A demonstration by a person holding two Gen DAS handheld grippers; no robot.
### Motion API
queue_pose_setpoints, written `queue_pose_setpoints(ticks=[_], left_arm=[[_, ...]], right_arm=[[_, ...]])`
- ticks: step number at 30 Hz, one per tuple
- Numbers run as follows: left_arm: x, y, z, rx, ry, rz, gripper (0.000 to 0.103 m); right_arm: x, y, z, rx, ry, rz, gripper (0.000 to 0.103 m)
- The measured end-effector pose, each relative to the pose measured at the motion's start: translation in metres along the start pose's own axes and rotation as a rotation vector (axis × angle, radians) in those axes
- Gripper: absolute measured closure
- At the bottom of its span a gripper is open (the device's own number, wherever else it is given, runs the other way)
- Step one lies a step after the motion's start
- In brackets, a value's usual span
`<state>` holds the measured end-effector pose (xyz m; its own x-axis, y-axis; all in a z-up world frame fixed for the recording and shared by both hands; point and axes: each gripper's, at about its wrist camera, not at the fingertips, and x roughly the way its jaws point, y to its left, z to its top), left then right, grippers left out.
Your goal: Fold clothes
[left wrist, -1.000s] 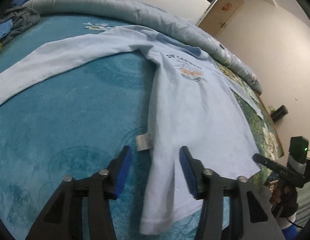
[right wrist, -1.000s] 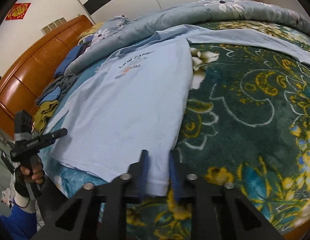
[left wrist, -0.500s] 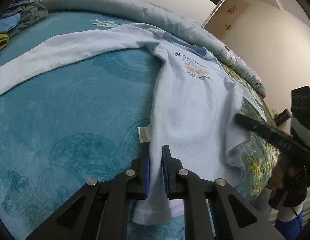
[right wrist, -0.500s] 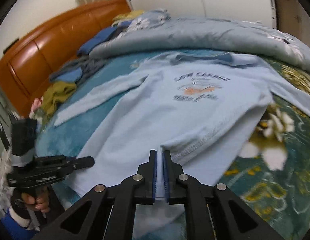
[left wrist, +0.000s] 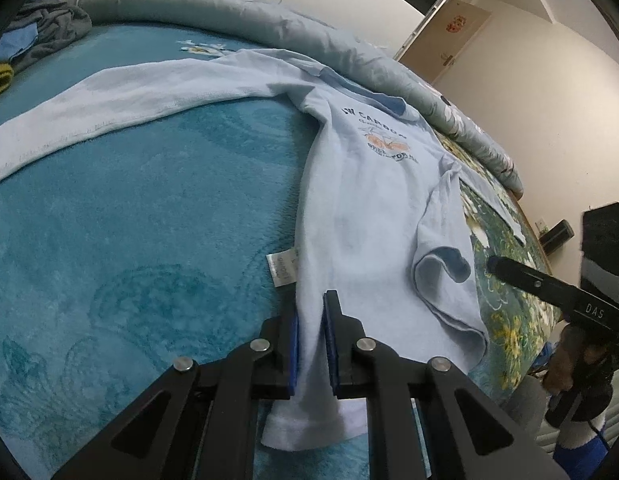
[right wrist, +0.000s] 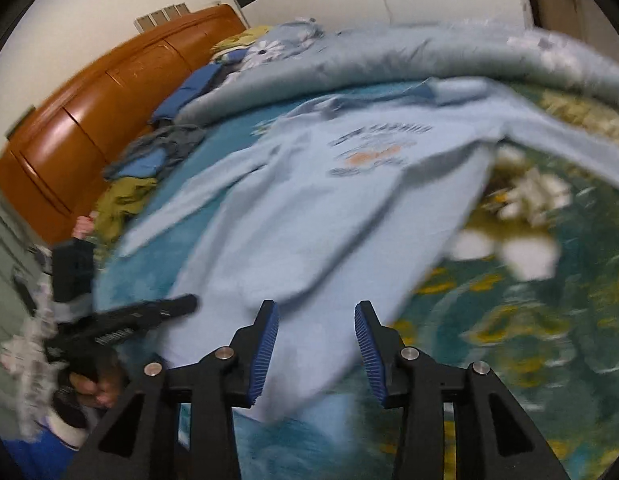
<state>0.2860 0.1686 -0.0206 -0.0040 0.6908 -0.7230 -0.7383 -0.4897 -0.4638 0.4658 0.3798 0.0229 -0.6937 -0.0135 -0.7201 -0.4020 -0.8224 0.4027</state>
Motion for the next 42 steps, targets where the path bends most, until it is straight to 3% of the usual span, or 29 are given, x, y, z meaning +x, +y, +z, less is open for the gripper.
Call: queue_pose_setpoints(ticks=[7, 12, 15, 18, 20, 21, 26, 31, 35, 37, 42], left_arm=[[-0.002, -0.001, -0.004, 0.014, -0.006, -0.008, 0.091], [-0.002, 0.001, -0.004, 0.007, -0.01, -0.022, 0.091], [-0.003, 0.002, -0.005, 0.004, -0.011, -0.023, 0.091], [-0.003, 0.001, -0.006, 0.003, -0.011, -0.017, 0.091], [-0.004, 0.001, -0.007, -0.001, -0.009, -0.014, 0.091], [-0.004, 0.001, -0.007, -0.002, -0.008, -0.013, 0.091], [-0.005, 0.0, -0.006, -0.002, -0.002, -0.005, 0.091], [-0.007, -0.001, -0.006, -0.008, 0.009, -0.009, 0.091], [-0.004, 0.004, -0.006, -0.056, 0.025, -0.069, 0.09], [-0.003, 0.004, -0.007, -0.071, 0.032, -0.069, 0.09], [-0.004, -0.006, -0.009, -0.076, 0.041, -0.046, 0.09]], right_arm=[[0.034, -0.011, 0.004, 0.189, 0.064, 0.104, 0.06], [0.04, -0.027, 0.0, 0.343, 0.068, 0.167, 0.058], [0.044, -0.025, 0.003, 0.368, 0.062, 0.184, 0.058], [0.048, -0.021, 0.005, 0.377, 0.052, 0.189, 0.068], [0.046, -0.022, 0.005, 0.384, 0.038, 0.199, 0.099], [0.042, -0.023, 0.005, 0.383, 0.031, 0.199, 0.099], [0.003, -0.036, 0.004, 0.324, -0.008, 0.149, 0.1], [-0.091, -0.07, -0.017, 0.278, -0.135, 0.007, 0.1], [-0.144, -0.106, -0.047, 0.311, -0.187, -0.094, 0.1], [-0.146, -0.124, -0.061, 0.341, -0.165, -0.129, 0.1], [-0.123, -0.146, -0.079, 0.42, -0.134, -0.115, 0.1]])
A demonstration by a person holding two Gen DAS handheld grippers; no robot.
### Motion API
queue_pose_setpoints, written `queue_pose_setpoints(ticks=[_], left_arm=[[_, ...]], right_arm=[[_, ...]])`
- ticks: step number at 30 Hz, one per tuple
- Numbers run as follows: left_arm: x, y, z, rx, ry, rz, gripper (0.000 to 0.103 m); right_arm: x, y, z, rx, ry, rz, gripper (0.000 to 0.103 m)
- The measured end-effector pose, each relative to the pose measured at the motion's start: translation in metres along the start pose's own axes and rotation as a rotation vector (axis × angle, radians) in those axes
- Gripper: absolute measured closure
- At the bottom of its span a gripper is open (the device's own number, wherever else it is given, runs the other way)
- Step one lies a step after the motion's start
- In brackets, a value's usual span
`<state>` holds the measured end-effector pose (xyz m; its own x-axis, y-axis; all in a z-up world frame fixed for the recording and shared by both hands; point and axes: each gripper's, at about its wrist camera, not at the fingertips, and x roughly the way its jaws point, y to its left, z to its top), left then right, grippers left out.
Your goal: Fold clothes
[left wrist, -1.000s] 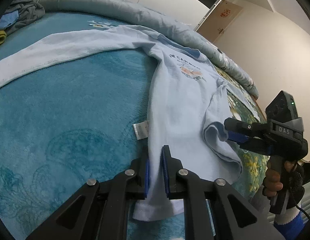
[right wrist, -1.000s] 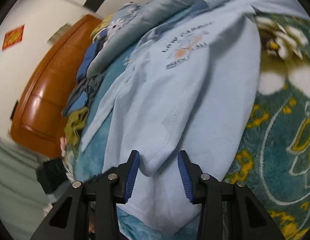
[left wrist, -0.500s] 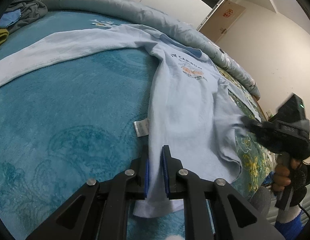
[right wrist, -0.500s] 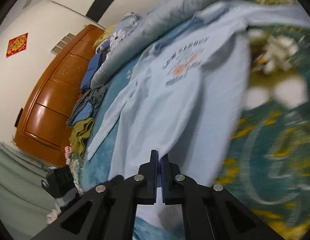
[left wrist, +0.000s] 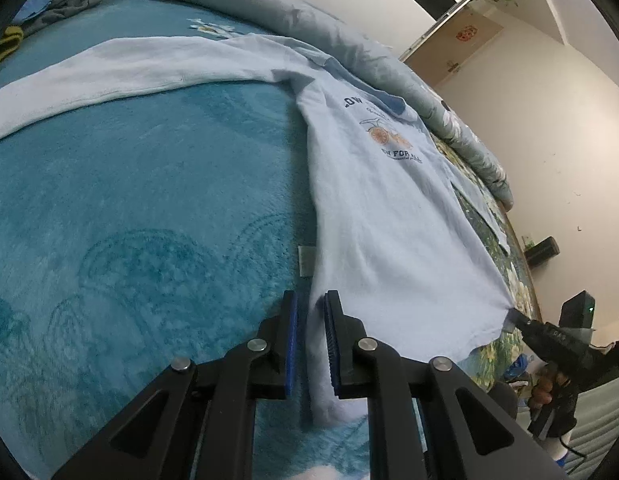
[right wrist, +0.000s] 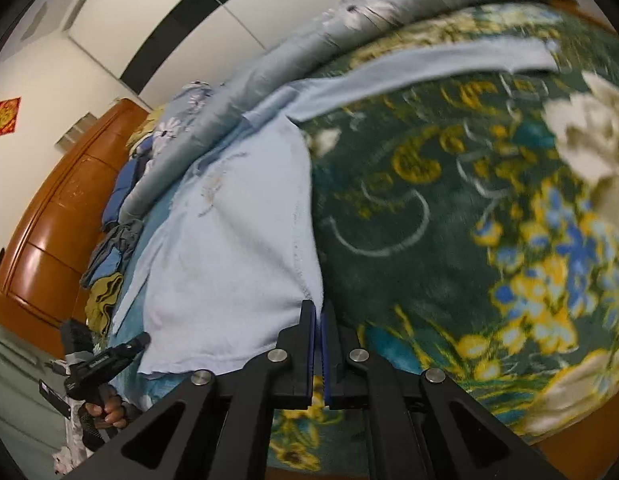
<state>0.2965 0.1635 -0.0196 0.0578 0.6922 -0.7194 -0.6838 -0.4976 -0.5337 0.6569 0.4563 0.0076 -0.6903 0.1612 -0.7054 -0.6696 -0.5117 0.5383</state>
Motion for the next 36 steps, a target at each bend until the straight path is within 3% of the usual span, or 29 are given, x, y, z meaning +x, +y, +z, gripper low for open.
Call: queue_pose_setpoints(ticks=[8, 10, 13, 20, 25, 31, 34, 36], left_arm=[[0.006, -0.021, -0.009, 0.02, 0.018, 0.01, 0.09], [0.004, -0.021, -0.01, 0.007, 0.009, 0.043, 0.091], [0.001, -0.019, -0.012, -0.011, -0.007, 0.102, 0.101], [-0.016, -0.012, -0.028, -0.02, -0.043, 0.142, 0.102], [-0.012, -0.005, -0.028, -0.046, -0.054, 0.113, 0.102], [-0.023, -0.012, -0.02, 0.018, -0.079, 0.084, 0.102], [-0.024, -0.018, 0.0, 0.064, -0.101, 0.096, 0.099], [-0.022, -0.022, 0.019, 0.098, -0.106, 0.119, 0.086]], right_arm=[[0.002, -0.003, -0.004, -0.006, -0.013, 0.031, 0.1], [-0.001, -0.004, -0.005, -0.012, -0.018, 0.034, 0.1], [-0.004, -0.004, -0.006, -0.021, -0.026, 0.04, 0.1], [-0.017, -0.002, -0.012, -0.063, -0.041, 0.014, 0.1], [-0.001, -0.018, -0.014, -0.009, -0.006, 0.006, 0.1], [-0.011, -0.01, -0.007, -0.088, -0.028, -0.029, 0.096], [-0.014, -0.003, 0.007, -0.172, -0.053, -0.107, 0.096], [-0.012, 0.002, 0.02, -0.217, -0.059, -0.136, 0.095]])
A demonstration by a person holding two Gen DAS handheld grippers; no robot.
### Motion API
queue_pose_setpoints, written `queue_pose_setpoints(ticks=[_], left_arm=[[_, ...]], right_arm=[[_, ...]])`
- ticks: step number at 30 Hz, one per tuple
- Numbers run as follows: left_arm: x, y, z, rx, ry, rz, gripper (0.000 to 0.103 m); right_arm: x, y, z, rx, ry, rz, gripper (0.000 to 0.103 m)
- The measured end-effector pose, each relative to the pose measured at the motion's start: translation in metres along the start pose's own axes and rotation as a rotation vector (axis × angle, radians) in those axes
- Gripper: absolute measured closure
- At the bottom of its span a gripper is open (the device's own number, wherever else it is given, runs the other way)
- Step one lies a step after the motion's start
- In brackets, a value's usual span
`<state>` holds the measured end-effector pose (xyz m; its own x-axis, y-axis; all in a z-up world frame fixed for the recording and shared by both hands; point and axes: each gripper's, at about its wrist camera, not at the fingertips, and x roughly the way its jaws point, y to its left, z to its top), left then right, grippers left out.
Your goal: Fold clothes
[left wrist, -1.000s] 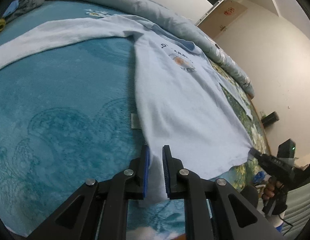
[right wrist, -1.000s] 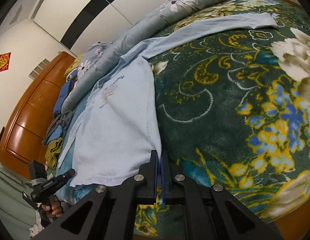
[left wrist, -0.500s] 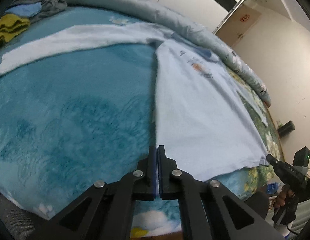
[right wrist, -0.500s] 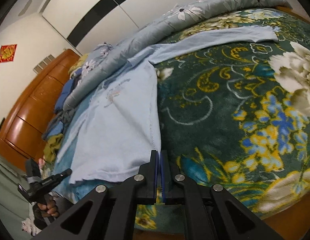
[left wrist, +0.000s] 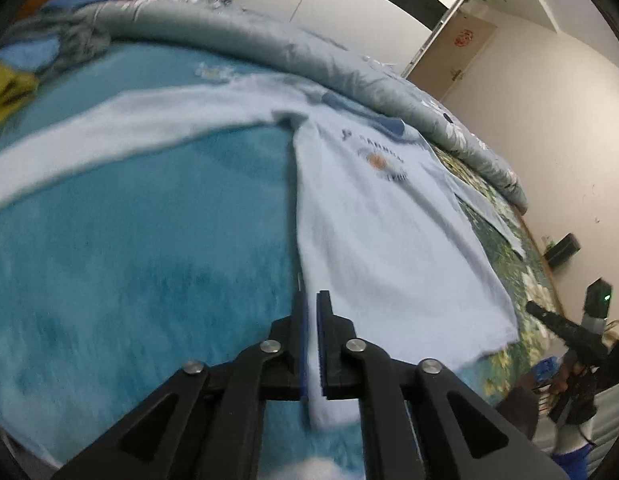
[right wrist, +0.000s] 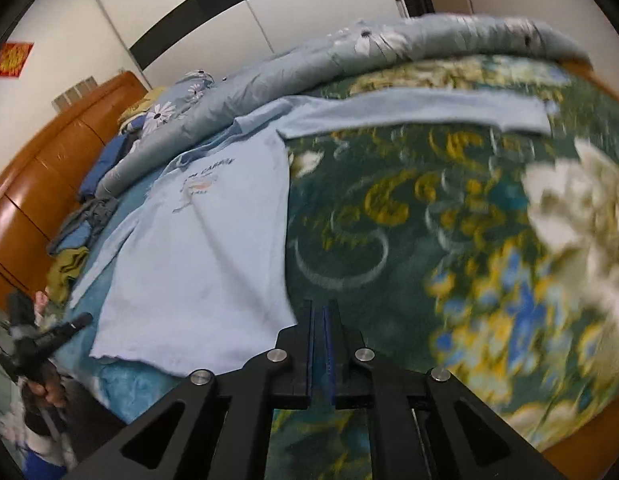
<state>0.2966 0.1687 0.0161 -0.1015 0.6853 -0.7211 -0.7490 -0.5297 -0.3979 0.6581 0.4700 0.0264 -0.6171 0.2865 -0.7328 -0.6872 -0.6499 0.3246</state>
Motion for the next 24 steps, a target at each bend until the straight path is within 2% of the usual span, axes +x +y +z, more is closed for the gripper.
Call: queue_pose_setpoints(ticks=[1, 2, 4, 5, 7, 8, 9, 10, 11, 13, 15, 20, 24], left_arm=[[0.003, -0.002, 0.012, 0.027, -0.01, 0.012, 0.071], [0.006, -0.005, 0.025, 0.057, -0.029, 0.024, 0.06], [0.012, -0.013, 0.054, 0.118, -0.092, 0.04, 0.059], [0.014, -0.017, 0.068, 0.147, -0.126, 0.047, 0.059], [0.019, -0.022, 0.096, 0.186, -0.194, 0.037, 0.058], [0.022, -0.024, 0.109, 0.202, -0.228, 0.029, 0.057], [0.024, -0.027, 0.122, 0.218, -0.262, 0.02, 0.056], [0.028, -0.028, 0.134, 0.222, -0.283, 0.008, 0.052], [0.033, -0.027, 0.143, 0.214, -0.29, -0.009, 0.048], [0.045, -0.025, 0.16, 0.197, -0.286, -0.04, 0.046], [0.063, -0.026, 0.175, 0.239, -0.244, -0.039, 0.043], [0.118, -0.035, 0.212, 0.523, -0.14, 0.139, 0.042], [0.154, -0.028, 0.239, 0.67, -0.064, 0.162, 0.042]], right_arm=[[0.003, 0.004, 0.01, -0.025, -0.003, -0.003, 0.094], [0.007, 0.009, 0.021, -0.058, -0.012, -0.011, 0.085], [0.013, 0.021, 0.043, -0.126, -0.034, -0.025, 0.069], [0.016, 0.029, 0.055, -0.164, -0.057, -0.028, 0.067], [0.018, 0.045, 0.081, -0.237, -0.136, -0.017, 0.066], [0.018, 0.052, 0.093, -0.262, -0.183, -0.01, 0.062], [0.02, 0.058, 0.105, -0.281, -0.231, -0.008, 0.057], [0.024, 0.063, 0.118, -0.296, -0.273, -0.011, 0.046], [0.03, 0.068, 0.13, -0.311, -0.302, -0.012, 0.041], [0.05, 0.078, 0.15, -0.341, -0.279, -0.002, 0.039], [0.076, 0.09, 0.168, -0.391, -0.235, -0.013, 0.039], [0.138, 0.109, 0.201, -0.562, -0.146, -0.021, 0.039], [0.187, 0.112, 0.228, -0.692, -0.074, -0.059, 0.039]])
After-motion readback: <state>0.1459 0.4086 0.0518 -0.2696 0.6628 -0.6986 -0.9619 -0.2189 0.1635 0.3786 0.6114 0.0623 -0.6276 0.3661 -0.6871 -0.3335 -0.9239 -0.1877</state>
